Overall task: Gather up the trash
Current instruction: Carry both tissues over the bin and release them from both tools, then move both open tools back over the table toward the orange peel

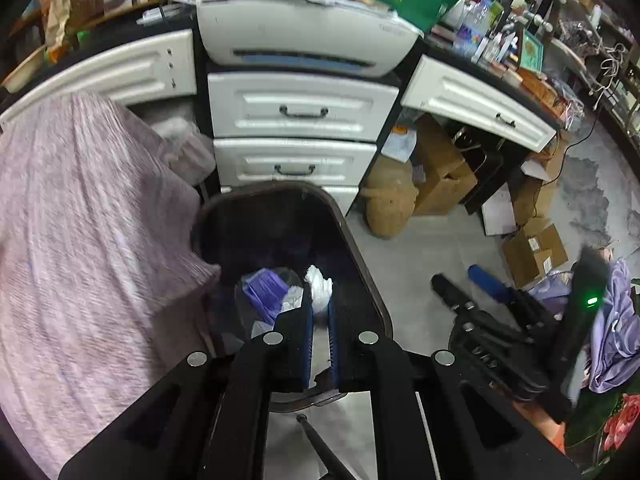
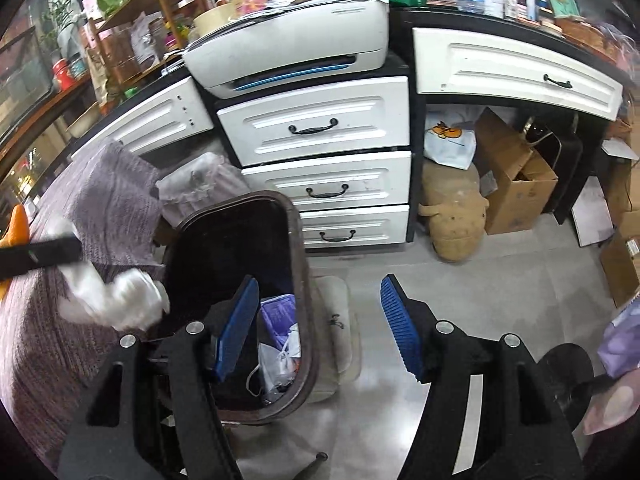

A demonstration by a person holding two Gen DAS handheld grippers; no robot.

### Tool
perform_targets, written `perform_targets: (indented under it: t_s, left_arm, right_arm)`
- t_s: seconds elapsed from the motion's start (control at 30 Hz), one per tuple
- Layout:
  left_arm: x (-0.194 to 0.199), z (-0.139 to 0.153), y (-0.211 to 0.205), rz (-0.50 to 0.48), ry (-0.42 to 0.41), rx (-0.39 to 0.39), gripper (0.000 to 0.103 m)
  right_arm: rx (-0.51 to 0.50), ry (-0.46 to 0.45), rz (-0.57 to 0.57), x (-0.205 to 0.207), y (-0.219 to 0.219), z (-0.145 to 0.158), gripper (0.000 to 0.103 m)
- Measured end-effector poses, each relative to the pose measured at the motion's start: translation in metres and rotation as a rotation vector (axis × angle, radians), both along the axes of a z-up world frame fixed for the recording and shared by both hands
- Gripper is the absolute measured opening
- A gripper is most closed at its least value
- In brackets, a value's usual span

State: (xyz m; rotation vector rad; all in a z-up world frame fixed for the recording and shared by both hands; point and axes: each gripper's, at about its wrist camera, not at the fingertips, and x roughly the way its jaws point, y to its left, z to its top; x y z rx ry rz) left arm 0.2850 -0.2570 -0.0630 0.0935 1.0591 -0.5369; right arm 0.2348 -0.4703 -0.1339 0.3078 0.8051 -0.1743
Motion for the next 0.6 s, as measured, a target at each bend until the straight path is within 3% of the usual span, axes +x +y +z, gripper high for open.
perform_targets:
  t_s: [0.23, 0.3, 0.37, 0.43, 0.6]
  left_arm:
    - [0.003, -0.034, -0.020, -0.031, 0.026, 0.099, 0.009]
    - [0.001, -0.043, -0.027, -0.058, 0.027, 0.143, 0.023]
    - [-0.005, -0.051, -0.035, -0.086, 0.015, 0.189, 0.077]
    - [-0.014, -0.052, -0.034, -0.087, -0.024, 0.195, 0.084]
    - [-0.036, -0.048, -0.031, -0.115, -0.035, 0.176, 0.084]
  right_arm:
    - [0.012, 0.002, -0.027, 0.000, -0.009, -0.001, 0.064]
    - [0.016, 0.001, -0.031, -0.001, -0.010, -0.001, 0.064]
    - [0.022, -0.003, -0.036, -0.001, -0.012, 0.000, 0.064]
    - [0.024, -0.008, -0.044, -0.002, -0.013, 0.001, 0.064]
    - [0.036, -0.014, -0.077, -0.005, -0.023, 0.000, 0.067]
